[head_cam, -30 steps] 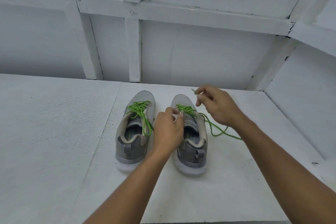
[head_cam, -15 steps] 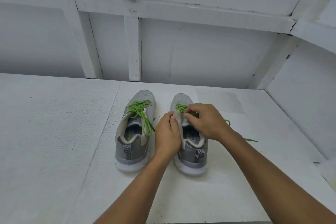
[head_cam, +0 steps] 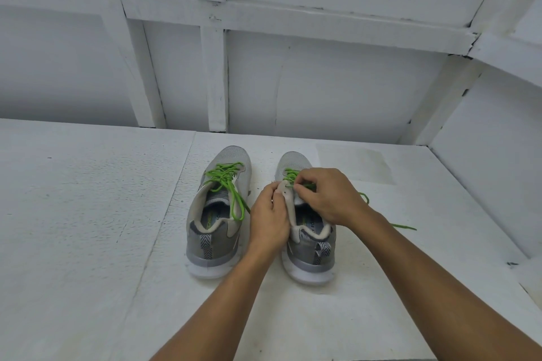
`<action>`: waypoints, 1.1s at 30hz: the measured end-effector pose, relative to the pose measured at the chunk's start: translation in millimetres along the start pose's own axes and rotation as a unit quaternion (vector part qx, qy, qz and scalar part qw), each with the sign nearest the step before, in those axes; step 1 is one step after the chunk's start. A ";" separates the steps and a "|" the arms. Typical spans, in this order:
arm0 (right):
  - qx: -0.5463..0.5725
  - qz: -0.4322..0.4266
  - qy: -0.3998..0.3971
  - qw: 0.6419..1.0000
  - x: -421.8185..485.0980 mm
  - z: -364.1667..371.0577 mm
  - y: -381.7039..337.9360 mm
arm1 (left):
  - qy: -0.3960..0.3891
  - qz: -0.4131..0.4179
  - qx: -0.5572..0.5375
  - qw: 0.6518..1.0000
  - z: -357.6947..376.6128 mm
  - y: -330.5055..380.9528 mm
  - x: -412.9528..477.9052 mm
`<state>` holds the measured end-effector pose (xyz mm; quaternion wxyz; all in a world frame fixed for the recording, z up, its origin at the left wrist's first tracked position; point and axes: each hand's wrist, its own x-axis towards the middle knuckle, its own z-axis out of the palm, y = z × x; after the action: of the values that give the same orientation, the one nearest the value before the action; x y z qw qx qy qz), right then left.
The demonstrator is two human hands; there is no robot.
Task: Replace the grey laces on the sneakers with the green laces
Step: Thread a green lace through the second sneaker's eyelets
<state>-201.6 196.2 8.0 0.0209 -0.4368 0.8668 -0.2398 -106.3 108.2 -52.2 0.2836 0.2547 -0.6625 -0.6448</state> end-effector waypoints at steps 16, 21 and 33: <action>-0.122 -0.042 -0.008 0.992 7.0 -0.6 -11.0 | -0.003 0.005 0.059 0.998 0.5 0.7 0.3; -0.132 -0.053 -0.010 0.990 4.7 0.6 -13.0 | 0.000 0.015 0.071 0.997 -0.4 0.5 -0.9; -0.195 -0.070 -0.017 0.978 8.3 -0.8 -11.8 | -0.010 0.058 0.083 0.995 -3.8 1.7 3.7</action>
<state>-198.1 184.3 15.2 -0.0666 -0.4957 0.8639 -0.0591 -106.2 102.9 -50.3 0.2920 0.2318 -0.7303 -0.5725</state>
